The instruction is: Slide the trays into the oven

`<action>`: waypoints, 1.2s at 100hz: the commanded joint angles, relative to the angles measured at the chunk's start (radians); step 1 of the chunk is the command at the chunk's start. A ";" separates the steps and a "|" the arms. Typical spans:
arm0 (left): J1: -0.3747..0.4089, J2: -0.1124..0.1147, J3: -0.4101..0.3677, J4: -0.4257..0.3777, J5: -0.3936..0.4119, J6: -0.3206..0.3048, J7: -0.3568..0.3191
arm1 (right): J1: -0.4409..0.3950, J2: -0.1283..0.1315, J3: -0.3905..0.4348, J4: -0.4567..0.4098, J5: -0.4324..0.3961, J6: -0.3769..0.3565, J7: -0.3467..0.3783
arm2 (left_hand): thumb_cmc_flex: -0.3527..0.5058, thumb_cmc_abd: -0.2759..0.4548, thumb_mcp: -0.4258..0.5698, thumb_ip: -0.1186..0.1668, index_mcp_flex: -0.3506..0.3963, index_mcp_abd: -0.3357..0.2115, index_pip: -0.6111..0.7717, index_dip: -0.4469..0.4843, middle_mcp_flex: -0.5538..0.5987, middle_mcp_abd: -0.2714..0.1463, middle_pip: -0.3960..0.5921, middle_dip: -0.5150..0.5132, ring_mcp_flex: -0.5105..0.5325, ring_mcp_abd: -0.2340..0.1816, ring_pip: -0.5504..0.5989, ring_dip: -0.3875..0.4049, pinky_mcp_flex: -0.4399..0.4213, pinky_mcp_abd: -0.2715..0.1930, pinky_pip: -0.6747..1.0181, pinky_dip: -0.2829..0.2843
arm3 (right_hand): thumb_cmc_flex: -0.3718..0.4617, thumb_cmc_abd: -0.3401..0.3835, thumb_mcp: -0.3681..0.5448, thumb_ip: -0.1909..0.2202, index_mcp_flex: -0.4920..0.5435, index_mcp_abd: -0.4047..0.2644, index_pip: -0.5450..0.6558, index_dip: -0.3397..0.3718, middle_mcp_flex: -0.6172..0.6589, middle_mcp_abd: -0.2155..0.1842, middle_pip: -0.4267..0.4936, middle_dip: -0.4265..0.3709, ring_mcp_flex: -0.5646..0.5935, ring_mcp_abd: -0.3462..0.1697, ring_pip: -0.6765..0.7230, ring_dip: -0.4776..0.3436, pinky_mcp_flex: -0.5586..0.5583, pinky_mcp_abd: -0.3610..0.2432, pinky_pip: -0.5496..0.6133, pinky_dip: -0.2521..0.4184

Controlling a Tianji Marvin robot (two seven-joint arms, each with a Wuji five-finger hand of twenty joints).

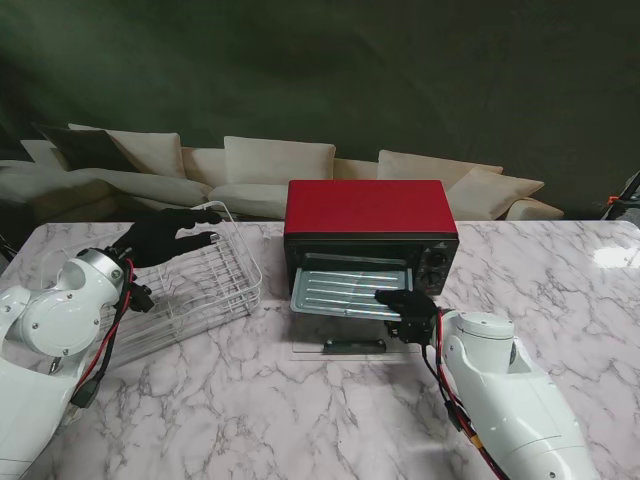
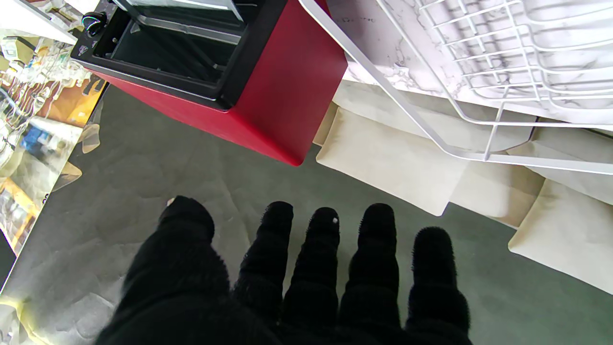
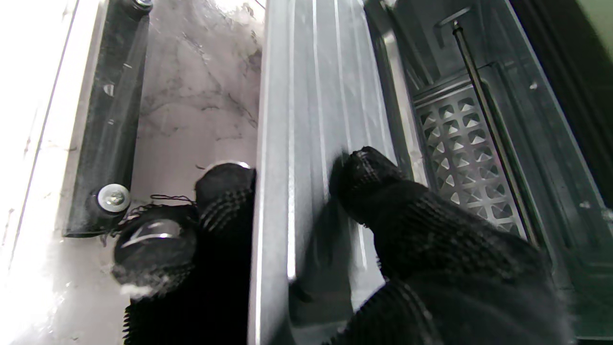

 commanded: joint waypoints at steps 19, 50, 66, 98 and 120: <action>0.002 0.001 0.000 -0.001 0.001 0.005 -0.015 | 0.015 -0.010 -0.007 0.031 -0.007 -0.005 -0.010 | -0.006 0.038 -0.030 -0.009 0.019 -0.026 -0.003 0.011 0.021 -0.010 0.001 0.012 0.015 -0.003 -0.001 0.011 -0.006 0.030 -0.014 0.021 | 0.057 0.088 0.078 0.042 0.085 -0.263 0.070 0.068 -0.004 -0.024 0.022 0.017 0.040 -0.053 0.040 0.004 -0.016 0.009 0.071 0.009; 0.001 0.001 0.001 0.000 0.001 0.004 -0.017 | 0.040 -0.023 -0.013 0.053 0.001 -0.011 -0.046 | -0.006 0.039 -0.030 -0.009 0.020 -0.026 -0.003 0.011 0.022 -0.010 0.001 0.012 0.016 -0.004 -0.001 0.011 -0.006 0.030 -0.014 0.021 | 0.058 0.094 0.071 0.042 0.075 -0.262 0.066 0.064 -0.012 -0.026 0.012 0.015 0.026 -0.045 0.021 -0.001 -0.034 0.013 0.053 0.006; -0.001 0.002 0.004 0.003 0.000 0.004 -0.020 | 0.051 -0.037 -0.014 0.064 0.024 -0.010 -0.084 | -0.007 0.039 -0.030 -0.010 0.020 -0.028 -0.003 0.011 0.021 -0.010 0.001 0.012 0.016 -0.003 -0.001 0.011 -0.005 0.031 -0.014 0.021 | 0.061 0.093 0.071 0.042 0.071 -0.256 0.067 0.057 -0.017 -0.025 0.002 0.005 0.018 -0.030 0.000 -0.003 -0.051 0.024 0.035 0.004; -0.001 0.001 0.009 0.005 -0.001 0.007 -0.017 | 0.071 -0.058 -0.022 0.079 0.043 -0.010 -0.151 | -0.007 0.040 -0.030 -0.010 0.020 -0.028 -0.003 0.011 0.023 -0.010 0.001 0.012 0.016 -0.004 -0.001 0.011 -0.005 0.030 -0.014 0.021 | 0.065 0.101 0.053 0.039 0.042 -0.240 0.066 0.018 -0.028 -0.023 -0.017 -0.028 0.008 -0.011 -0.047 0.000 -0.067 0.033 0.005 0.008; 0.000 0.000 0.011 0.006 -0.003 0.009 -0.016 | 0.086 -0.073 -0.028 0.092 0.064 -0.006 -0.193 | -0.007 0.041 -0.031 -0.010 0.019 -0.027 -0.003 0.011 0.021 -0.009 0.001 0.012 0.016 -0.003 -0.001 0.012 -0.005 0.029 -0.014 0.021 | 0.075 0.116 -0.003 0.040 -0.012 -0.212 0.072 -0.069 -0.046 -0.023 -0.038 -0.083 -0.014 0.016 -0.110 0.010 -0.097 0.044 -0.040 0.010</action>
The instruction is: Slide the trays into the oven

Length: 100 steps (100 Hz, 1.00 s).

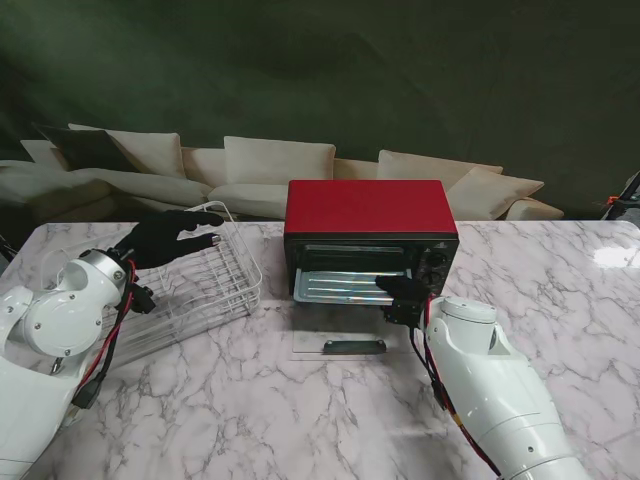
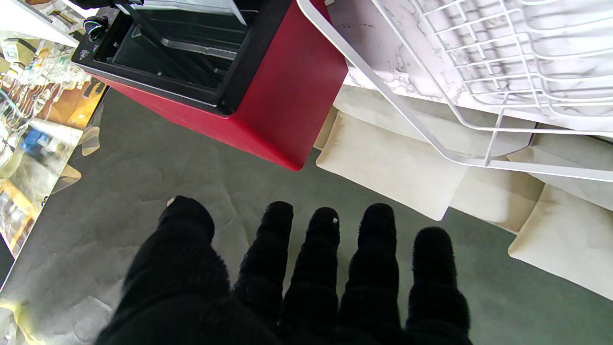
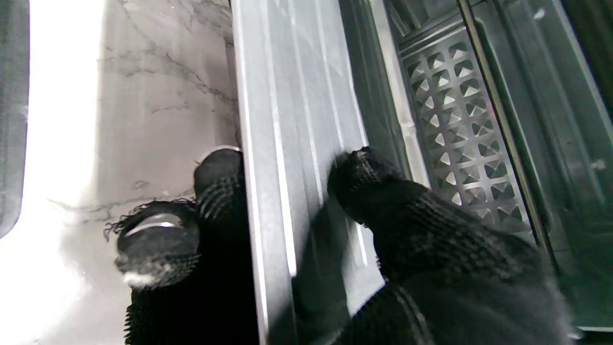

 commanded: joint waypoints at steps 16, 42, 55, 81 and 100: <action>0.003 -0.001 0.001 0.003 -0.001 0.003 -0.010 | -0.004 -0.008 0.000 0.006 -0.001 0.020 0.009 | -0.006 0.041 -0.030 -0.010 0.020 -0.026 -0.002 0.011 0.022 -0.009 0.001 0.012 0.017 -0.003 0.000 0.012 -0.006 0.030 -0.014 0.021 | 0.012 0.114 -0.225 0.067 -0.135 -0.121 0.044 -0.199 -0.107 -0.011 -0.052 -0.088 -0.066 0.011 -0.093 0.025 -0.149 0.038 -0.049 0.022; 0.001 -0.001 0.003 0.005 -0.001 0.004 -0.010 | 0.001 -0.017 0.002 0.011 0.014 0.033 -0.012 | -0.006 0.040 -0.030 -0.010 0.020 -0.027 -0.002 0.011 0.022 -0.010 0.001 0.012 0.016 -0.004 0.000 0.012 -0.005 0.029 -0.013 0.021 | 0.072 0.139 -0.118 0.056 -0.090 -0.109 0.097 -0.185 -0.055 -0.009 0.030 -0.078 0.004 -0.022 0.014 0.025 -0.064 0.031 0.034 0.035; -0.001 -0.001 0.003 0.006 -0.002 0.002 -0.010 | 0.014 -0.021 -0.006 0.021 0.027 0.037 -0.016 | -0.006 0.041 -0.030 -0.010 0.020 -0.027 -0.002 0.011 0.022 -0.008 0.001 0.013 0.017 -0.004 0.000 0.012 -0.005 0.030 -0.014 0.021 | 0.084 0.134 -0.080 0.051 -0.079 -0.117 0.122 -0.149 -0.036 -0.009 0.056 -0.065 0.038 -0.037 0.039 0.020 -0.024 0.033 0.053 0.030; 0.004 -0.001 -0.003 0.004 -0.001 0.002 -0.010 | 0.027 -0.034 -0.016 0.042 0.053 0.001 -0.054 | -0.006 0.040 -0.030 -0.010 0.021 -0.026 -0.002 0.011 0.024 -0.009 0.002 0.013 0.017 -0.003 0.000 0.012 -0.005 0.030 -0.014 0.021 | 0.080 0.135 -0.072 0.046 -0.077 -0.140 0.133 -0.120 -0.034 -0.020 0.064 -0.060 0.041 -0.040 0.041 0.015 -0.021 0.035 0.054 0.024; 0.005 0.000 -0.008 0.000 0.000 0.000 -0.012 | 0.028 -0.037 -0.018 0.040 0.064 -0.028 -0.079 | -0.006 0.040 -0.030 -0.010 0.022 -0.027 -0.002 0.012 0.024 -0.010 0.001 0.013 0.017 -0.003 0.000 0.012 -0.005 0.029 -0.014 0.021 | 0.074 0.141 -0.083 0.045 -0.077 -0.168 0.130 -0.113 -0.036 -0.030 0.061 -0.061 0.031 -0.040 0.038 0.013 -0.035 0.028 0.049 0.022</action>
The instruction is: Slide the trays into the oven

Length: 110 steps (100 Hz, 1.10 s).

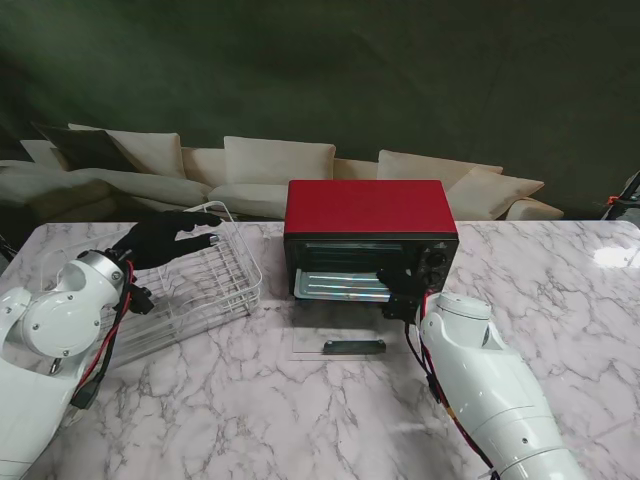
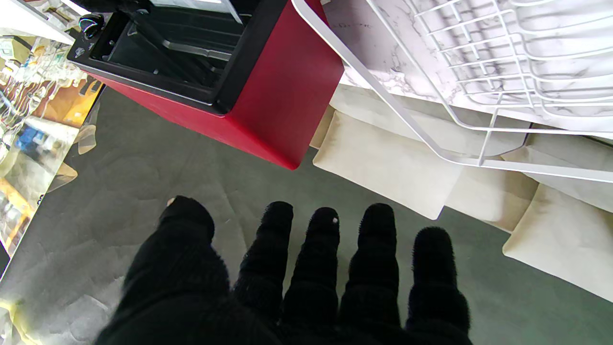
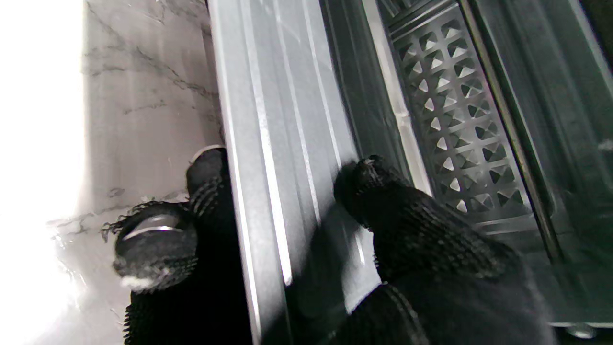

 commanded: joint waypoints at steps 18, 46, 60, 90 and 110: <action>-0.002 0.001 0.000 0.000 -0.001 -0.004 -0.019 | 0.016 -0.025 -0.013 0.023 0.018 -0.026 -0.026 | -0.006 0.041 -0.030 -0.010 0.022 -0.027 -0.002 0.012 0.025 -0.009 0.001 0.013 0.017 -0.004 -0.001 0.011 -0.006 0.030 -0.015 0.021 | 0.048 0.068 0.006 0.009 0.011 -0.160 0.009 0.005 0.023 -0.045 0.034 0.011 0.023 -0.062 0.036 -0.002 -0.076 0.014 0.043 0.008; 0.001 0.001 0.002 0.002 -0.002 -0.003 -0.018 | -0.003 -0.011 0.002 0.013 0.008 0.017 0.030 | -0.008 0.041 -0.031 -0.010 0.022 -0.026 -0.002 0.012 0.025 -0.010 0.001 0.013 0.018 -0.002 0.000 0.011 -0.005 0.030 -0.016 0.021 | -0.204 0.050 -0.152 0.075 -0.087 -0.054 -0.178 0.010 -0.132 -0.030 -0.007 -0.019 -0.122 -0.031 0.005 0.018 -0.226 -0.005 0.004 0.051; 0.000 0.001 0.003 0.002 -0.003 -0.001 -0.018 | -0.010 -0.008 0.011 0.007 0.002 0.051 0.044 | -0.007 0.041 -0.030 -0.010 0.021 -0.027 -0.002 0.011 0.025 -0.009 0.001 0.013 0.017 -0.002 -0.001 0.011 -0.006 0.029 -0.016 0.021 | -0.312 0.036 -0.115 0.120 -0.100 -0.029 -0.267 0.105 -0.183 -0.019 -0.017 -0.026 -0.163 -0.017 0.003 0.020 -0.267 -0.001 -0.003 0.062; -0.002 0.001 0.006 0.006 -0.003 -0.003 -0.017 | -0.025 0.000 0.024 -0.005 -0.039 0.109 0.073 | -0.007 0.040 -0.030 -0.010 0.023 -0.027 -0.002 0.012 0.026 -0.009 0.001 0.013 0.016 -0.002 -0.001 0.011 -0.005 0.030 -0.016 0.021 | -0.359 0.042 -0.154 0.126 -0.110 -0.020 -0.293 0.116 -0.212 -0.009 -0.023 -0.027 -0.199 -0.006 -0.012 0.017 -0.302 0.004 -0.022 0.062; 0.000 0.000 0.006 0.004 -0.002 0.001 -0.015 | -0.047 0.007 0.038 -0.022 -0.051 0.130 0.092 | -0.007 0.040 -0.030 -0.010 0.023 -0.027 -0.002 0.012 0.026 -0.010 0.001 0.013 0.018 -0.001 0.000 0.012 -0.005 0.030 -0.016 0.021 | -0.355 0.044 -0.185 0.130 -0.122 -0.016 -0.311 0.120 -0.231 -0.005 -0.043 -0.036 -0.218 0.001 -0.028 0.013 -0.317 0.009 -0.037 0.060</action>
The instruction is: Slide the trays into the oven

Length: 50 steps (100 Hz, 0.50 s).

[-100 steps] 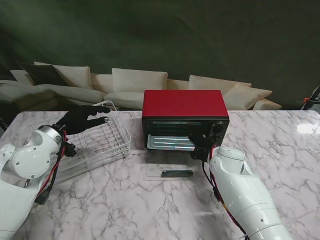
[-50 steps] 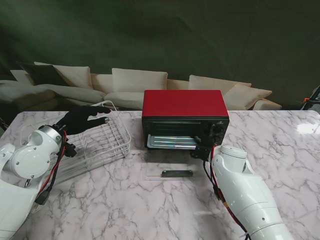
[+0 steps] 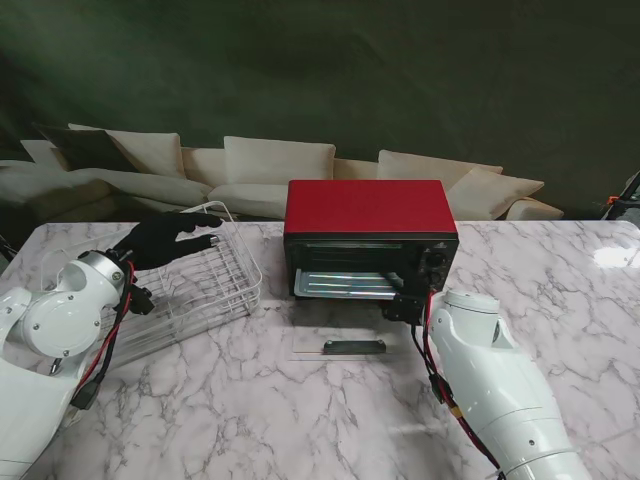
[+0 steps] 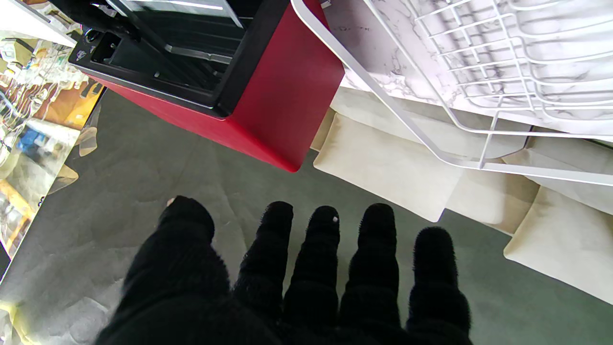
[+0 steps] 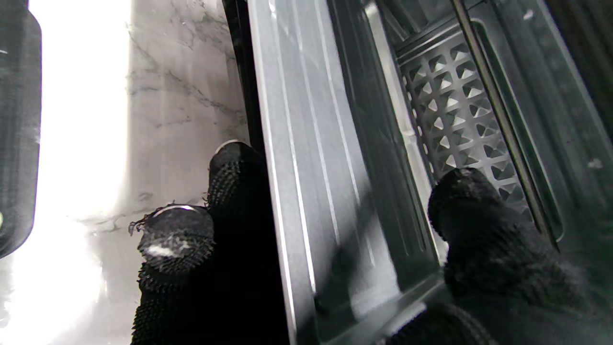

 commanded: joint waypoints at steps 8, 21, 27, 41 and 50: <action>0.001 -0.001 0.003 0.002 -0.001 0.003 -0.011 | -0.042 0.006 0.002 0.011 -0.013 0.031 0.023 | -0.007 0.040 -0.030 -0.010 0.022 -0.028 -0.002 0.012 0.013 -0.010 0.001 0.013 0.017 -0.001 0.000 0.012 -0.005 0.023 -0.016 0.021 | -0.040 -0.016 -0.039 0.025 -0.042 -0.037 -0.041 0.013 -0.045 -0.006 -0.036 -0.017 -0.022 0.019 -0.007 0.008 -0.123 0.073 -0.014 0.011; 0.001 -0.001 0.003 0.002 0.000 0.003 -0.010 | -0.055 0.013 0.012 -0.004 -0.030 0.051 0.041 | -0.007 0.039 -0.031 -0.010 0.023 -0.026 -0.002 0.012 0.014 -0.009 0.001 0.013 0.017 0.000 0.000 0.012 -0.004 0.023 -0.015 0.021 | -0.051 -0.021 -0.060 0.027 -0.059 -0.034 -0.071 0.004 -0.070 -0.007 -0.052 -0.024 -0.043 0.017 -0.017 0.009 -0.140 0.073 -0.026 0.011; 0.000 -0.001 0.003 0.003 0.000 0.003 -0.010 | -0.059 0.015 0.016 -0.010 -0.034 0.059 0.046 | -0.007 0.040 -0.030 -0.009 0.021 -0.026 -0.002 0.011 0.013 -0.010 0.001 0.013 0.017 0.001 0.000 0.012 -0.006 0.022 -0.016 0.021 | -0.055 -0.019 -0.068 0.027 -0.064 -0.033 -0.079 0.002 -0.080 -0.006 -0.055 -0.025 -0.053 0.020 -0.022 0.010 -0.150 0.073 -0.033 0.011; 0.000 -0.001 0.005 0.003 -0.001 0.004 -0.011 | -0.067 0.018 0.024 -0.021 -0.044 0.078 0.052 | -0.007 0.039 -0.030 -0.009 0.022 -0.027 -0.002 0.011 0.014 -0.009 0.001 0.013 0.017 -0.001 0.000 0.012 -0.005 0.023 -0.016 0.021 | -0.048 -0.011 -0.085 0.030 -0.072 -0.026 -0.091 0.001 -0.091 -0.002 -0.056 -0.025 -0.063 0.021 -0.030 0.011 -0.159 0.075 -0.043 0.011; 0.000 -0.001 0.005 0.004 -0.001 0.004 -0.010 | -0.072 0.017 0.031 -0.027 -0.046 0.089 0.049 | -0.007 0.039 -0.030 -0.009 0.021 -0.028 -0.002 0.011 0.014 -0.011 0.001 0.013 0.017 0.000 0.001 0.012 -0.005 0.024 -0.016 0.021 | -0.043 -0.005 -0.095 0.032 -0.072 -0.020 -0.096 0.002 -0.097 0.004 -0.060 -0.028 -0.067 0.025 -0.035 0.012 -0.163 0.076 -0.047 0.012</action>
